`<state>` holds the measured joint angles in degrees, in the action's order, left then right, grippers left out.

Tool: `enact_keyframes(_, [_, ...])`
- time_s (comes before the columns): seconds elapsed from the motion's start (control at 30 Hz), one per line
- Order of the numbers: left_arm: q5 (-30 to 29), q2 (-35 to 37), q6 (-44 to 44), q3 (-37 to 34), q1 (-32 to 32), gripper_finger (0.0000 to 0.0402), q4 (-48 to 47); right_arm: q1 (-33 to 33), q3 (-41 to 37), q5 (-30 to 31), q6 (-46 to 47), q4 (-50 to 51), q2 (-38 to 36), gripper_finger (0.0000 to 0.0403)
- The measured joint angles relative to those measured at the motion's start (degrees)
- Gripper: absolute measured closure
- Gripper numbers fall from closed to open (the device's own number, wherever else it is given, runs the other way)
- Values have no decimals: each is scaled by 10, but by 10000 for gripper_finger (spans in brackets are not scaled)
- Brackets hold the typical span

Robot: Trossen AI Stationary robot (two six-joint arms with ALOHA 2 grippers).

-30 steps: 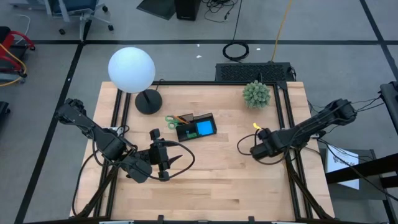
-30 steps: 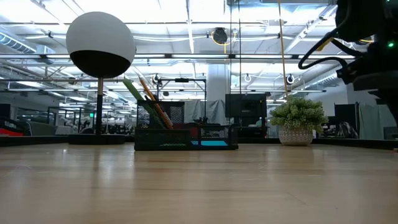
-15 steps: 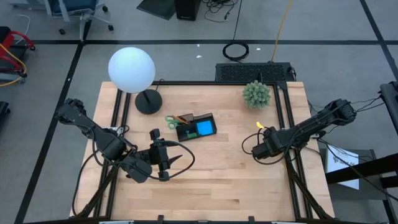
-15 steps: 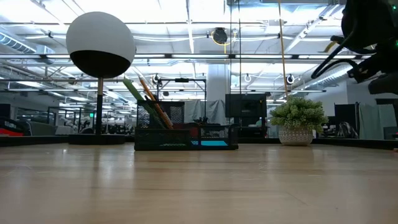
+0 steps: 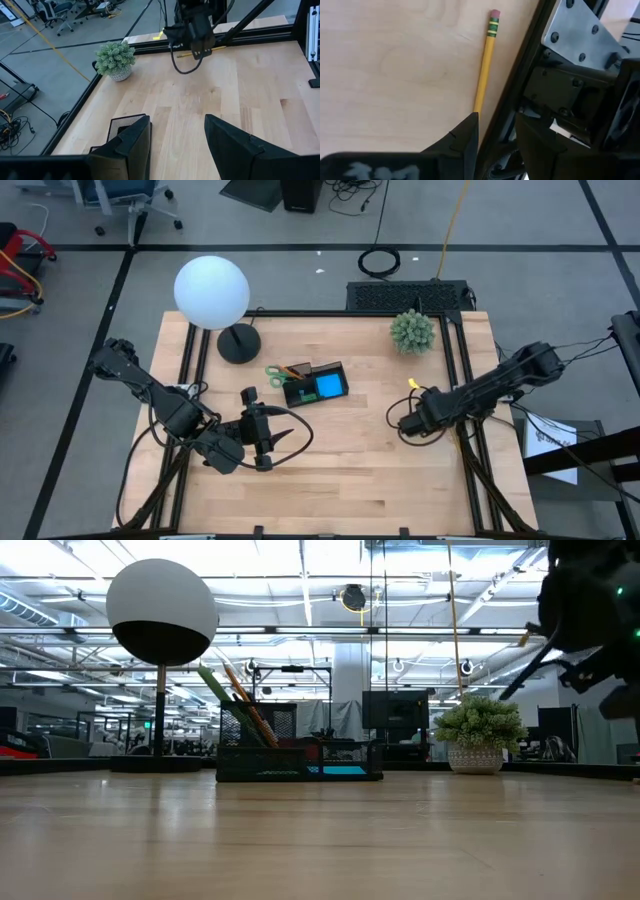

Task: Pick and place office supplies into organizer
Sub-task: Put the yellow pencil into the black desk organizer

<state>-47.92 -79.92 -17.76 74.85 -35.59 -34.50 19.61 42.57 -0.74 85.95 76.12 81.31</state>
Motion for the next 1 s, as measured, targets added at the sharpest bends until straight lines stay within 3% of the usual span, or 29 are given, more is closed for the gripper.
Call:
enact_keyframes(0.3, [0, 0, 0, 0, 0, 206, 0, -25, 6, 10, -52, -10, 58, 284])
enact_keyframes(0.47, [0, 0, 0, 0, 0, 206, 0, -44, 26, 58, -96, -45, 58, 284])
enact_keyframes(1.0, [0, 0, -2, 0, 0, 206, 0, -132, 26, 101, -242, -2, 58, 284])
